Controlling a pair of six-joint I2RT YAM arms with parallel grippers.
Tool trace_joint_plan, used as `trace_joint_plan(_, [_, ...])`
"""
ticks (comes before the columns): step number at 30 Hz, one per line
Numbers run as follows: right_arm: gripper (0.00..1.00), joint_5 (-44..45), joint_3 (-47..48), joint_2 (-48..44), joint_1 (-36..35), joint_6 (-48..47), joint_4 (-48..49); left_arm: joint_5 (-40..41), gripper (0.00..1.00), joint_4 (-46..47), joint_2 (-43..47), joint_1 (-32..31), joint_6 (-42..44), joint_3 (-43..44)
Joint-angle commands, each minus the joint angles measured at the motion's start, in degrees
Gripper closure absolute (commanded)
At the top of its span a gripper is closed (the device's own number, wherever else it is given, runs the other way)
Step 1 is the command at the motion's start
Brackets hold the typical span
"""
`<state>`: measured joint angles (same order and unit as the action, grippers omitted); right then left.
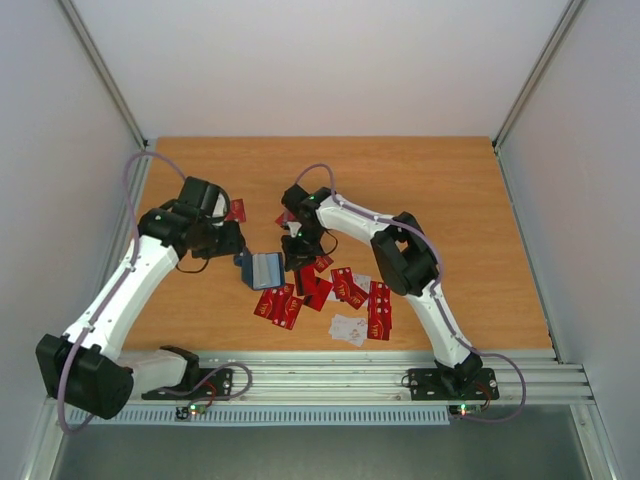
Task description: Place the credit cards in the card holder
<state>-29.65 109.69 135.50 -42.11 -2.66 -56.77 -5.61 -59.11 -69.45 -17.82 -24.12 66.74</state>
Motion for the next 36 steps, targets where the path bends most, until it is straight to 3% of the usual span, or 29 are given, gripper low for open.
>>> trace_joint_plan(1, [0.80, 1.4, -2.0, -6.5, -0.5, -2.4, -1.6, -8.6, 0.54, 4.9, -0.1, -0.8, -1.0, -3.6])
trace_joint_plan(8, [0.80, 0.7, -8.5, -16.5, 0.4, -3.9, -0.4, -14.4, 0.58, 13.5, -2.9, -5.9, -2.6, -5.2])
trace_joint_plan(13, [0.80, 2.3, -16.3, -23.1, 2.1, -2.4, 0.8, -16.1, 0.59, 15.8, -11.1, -8.5, -3.2, -2.6])
trace_joint_plan(17, [0.80, 5.0, -24.5, -29.4, 3.6, -0.6, 1.3, -13.3, 0.62, 13.7, -19.1, -8.7, 0.5, 0.3])
trace_joint_plan(21, [0.80, 8.3, -31.2, -35.3, 4.5, 2.0, 0.6, -5.6, 0.66, 9.0, -24.5, -8.5, 3.8, 2.4])
trace_joint_plan(26, [0.80, 8.8, -36.4, -41.1, 4.7, 5.9, -2.5, -2.0, 0.67, 10.5, -20.3, -5.2, 3.3, -3.5])
trace_joint_plan(32, [0.78, 11.2, -38.7, -47.4, 4.6, 7.8, -5.1, -11.8, 0.67, 19.7, -15.9, 2.2, 1.0, -14.6])
trace_joint_plan(36, [0.77, 10.7, -39.8, -49.6, 4.5, 10.7, -4.3, -15.8, 0.66, 23.2, -15.6, 3.9, 1.3, -17.9])
